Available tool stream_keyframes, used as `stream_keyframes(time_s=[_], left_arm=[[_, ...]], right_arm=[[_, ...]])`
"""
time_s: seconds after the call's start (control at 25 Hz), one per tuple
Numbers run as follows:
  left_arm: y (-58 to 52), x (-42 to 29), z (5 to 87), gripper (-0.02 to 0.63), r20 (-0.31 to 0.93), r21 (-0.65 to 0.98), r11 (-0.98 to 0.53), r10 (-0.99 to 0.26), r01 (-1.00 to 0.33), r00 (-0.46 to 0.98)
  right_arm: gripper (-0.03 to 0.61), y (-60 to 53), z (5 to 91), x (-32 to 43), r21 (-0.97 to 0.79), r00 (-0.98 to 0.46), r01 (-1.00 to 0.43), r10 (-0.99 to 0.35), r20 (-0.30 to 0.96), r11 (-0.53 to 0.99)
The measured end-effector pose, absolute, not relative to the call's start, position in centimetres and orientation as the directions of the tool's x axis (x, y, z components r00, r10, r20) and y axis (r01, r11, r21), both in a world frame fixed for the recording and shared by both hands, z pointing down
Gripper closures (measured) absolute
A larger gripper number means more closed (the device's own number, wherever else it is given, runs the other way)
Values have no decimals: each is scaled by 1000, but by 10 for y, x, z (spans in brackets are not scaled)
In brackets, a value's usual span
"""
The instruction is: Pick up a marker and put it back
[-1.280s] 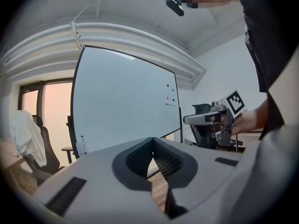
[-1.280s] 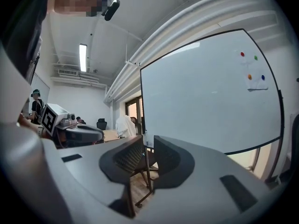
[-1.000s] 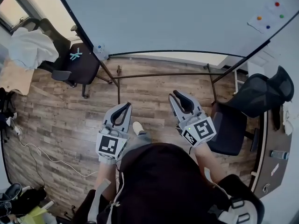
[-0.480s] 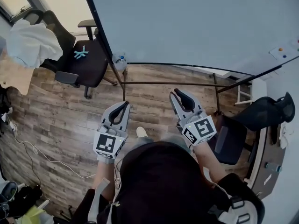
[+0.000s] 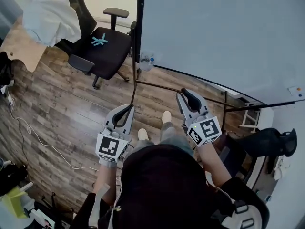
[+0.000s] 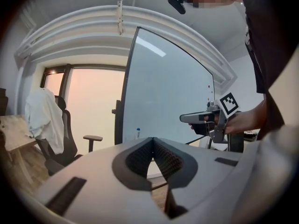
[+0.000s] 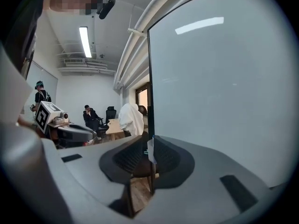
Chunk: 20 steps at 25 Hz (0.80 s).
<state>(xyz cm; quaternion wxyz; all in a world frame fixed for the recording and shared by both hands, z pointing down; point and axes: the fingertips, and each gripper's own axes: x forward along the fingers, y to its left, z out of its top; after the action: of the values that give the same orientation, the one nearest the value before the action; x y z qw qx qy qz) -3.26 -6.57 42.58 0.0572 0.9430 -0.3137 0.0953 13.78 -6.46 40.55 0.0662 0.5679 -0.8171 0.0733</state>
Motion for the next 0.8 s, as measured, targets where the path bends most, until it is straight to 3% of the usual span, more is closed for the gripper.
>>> stream_keyframes(time_s=[0.8], left_arm=[[-101, -54, 447, 606, 246, 64, -555, -797, -829, 552]], right_arm=[[495, -180, 453, 112, -27, -572, -810, -780, 252, 585]])
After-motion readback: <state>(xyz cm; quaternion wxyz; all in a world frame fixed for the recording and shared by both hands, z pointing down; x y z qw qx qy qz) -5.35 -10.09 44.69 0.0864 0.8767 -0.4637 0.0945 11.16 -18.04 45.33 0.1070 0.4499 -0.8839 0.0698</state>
